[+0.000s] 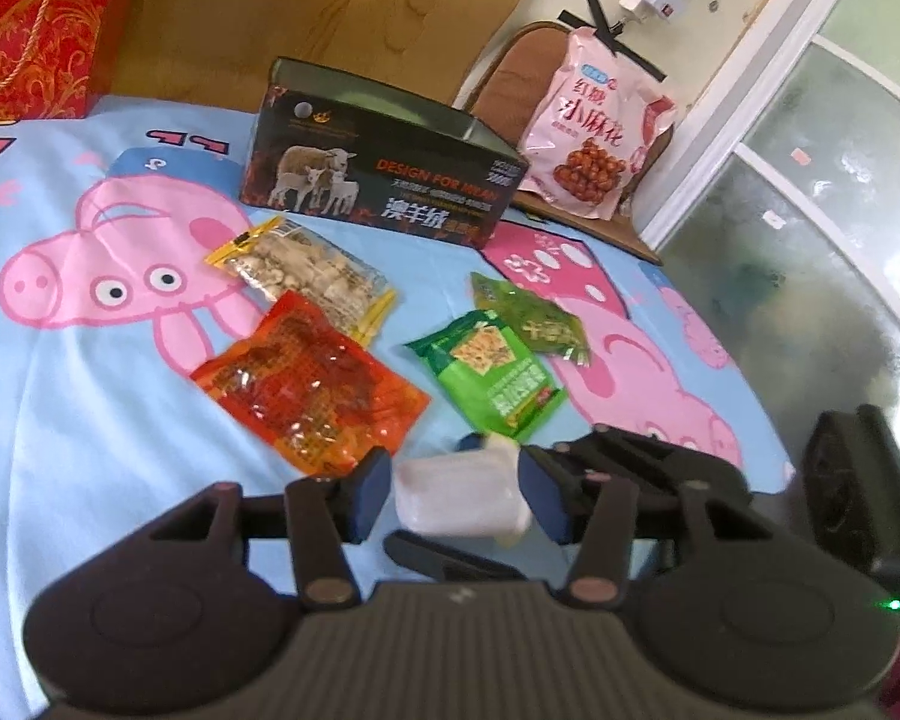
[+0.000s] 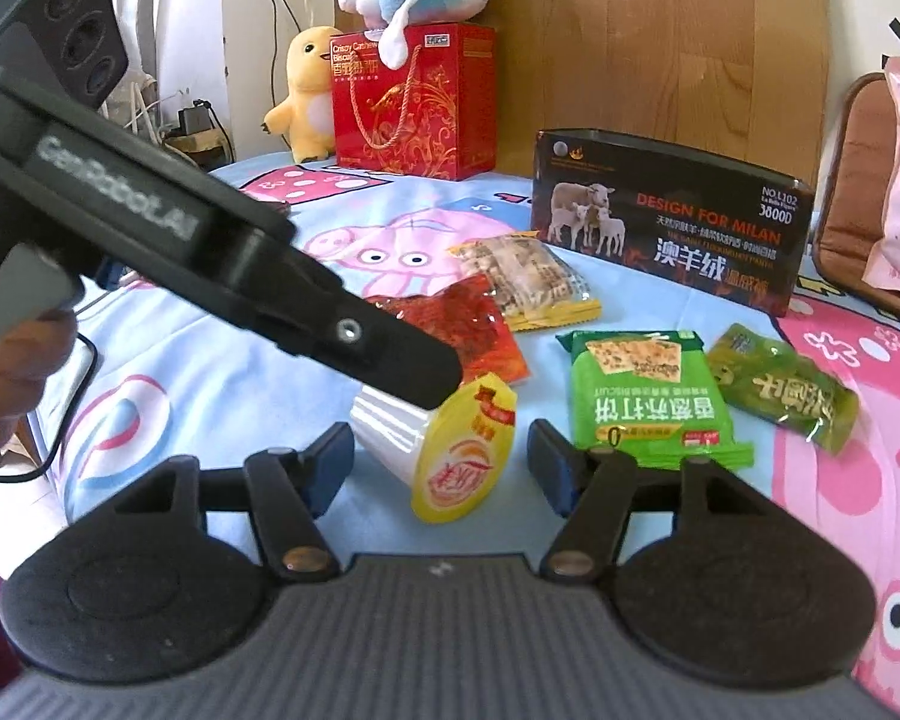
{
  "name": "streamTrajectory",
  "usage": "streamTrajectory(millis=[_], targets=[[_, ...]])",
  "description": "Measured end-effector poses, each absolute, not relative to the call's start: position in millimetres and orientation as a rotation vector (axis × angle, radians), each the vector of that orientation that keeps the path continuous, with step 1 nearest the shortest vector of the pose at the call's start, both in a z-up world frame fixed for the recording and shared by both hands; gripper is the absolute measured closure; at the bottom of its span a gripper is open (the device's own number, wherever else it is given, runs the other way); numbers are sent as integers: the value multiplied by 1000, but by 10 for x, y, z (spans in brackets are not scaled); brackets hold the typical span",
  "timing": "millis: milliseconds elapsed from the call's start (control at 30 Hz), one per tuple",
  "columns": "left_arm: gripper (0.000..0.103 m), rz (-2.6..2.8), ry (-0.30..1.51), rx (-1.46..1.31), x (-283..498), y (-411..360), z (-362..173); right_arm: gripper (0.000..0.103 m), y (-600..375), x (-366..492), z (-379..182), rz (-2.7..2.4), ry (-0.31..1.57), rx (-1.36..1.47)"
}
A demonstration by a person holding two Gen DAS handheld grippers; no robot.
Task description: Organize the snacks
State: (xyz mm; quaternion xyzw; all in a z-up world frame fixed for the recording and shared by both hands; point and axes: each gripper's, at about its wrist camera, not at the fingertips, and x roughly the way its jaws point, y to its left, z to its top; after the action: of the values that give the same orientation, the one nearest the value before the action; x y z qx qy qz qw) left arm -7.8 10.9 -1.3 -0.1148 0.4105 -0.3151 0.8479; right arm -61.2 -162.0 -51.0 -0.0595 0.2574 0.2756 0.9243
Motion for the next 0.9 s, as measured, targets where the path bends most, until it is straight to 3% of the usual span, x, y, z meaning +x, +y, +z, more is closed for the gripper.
streamTrajectory(millis=[467, 533, 900], targets=[[50, -685, 929, -298, 2, 60, -233, 43, -1674, -669, -517, 564, 525, -120], [51, -689, 928, -287, 5, 48, -215, 49, -1695, -694, -519, 555, 519, -119], [51, -654, 658, -163, 469, -81, 652, 50, -1680, -347, 39, 488, 292, -151]])
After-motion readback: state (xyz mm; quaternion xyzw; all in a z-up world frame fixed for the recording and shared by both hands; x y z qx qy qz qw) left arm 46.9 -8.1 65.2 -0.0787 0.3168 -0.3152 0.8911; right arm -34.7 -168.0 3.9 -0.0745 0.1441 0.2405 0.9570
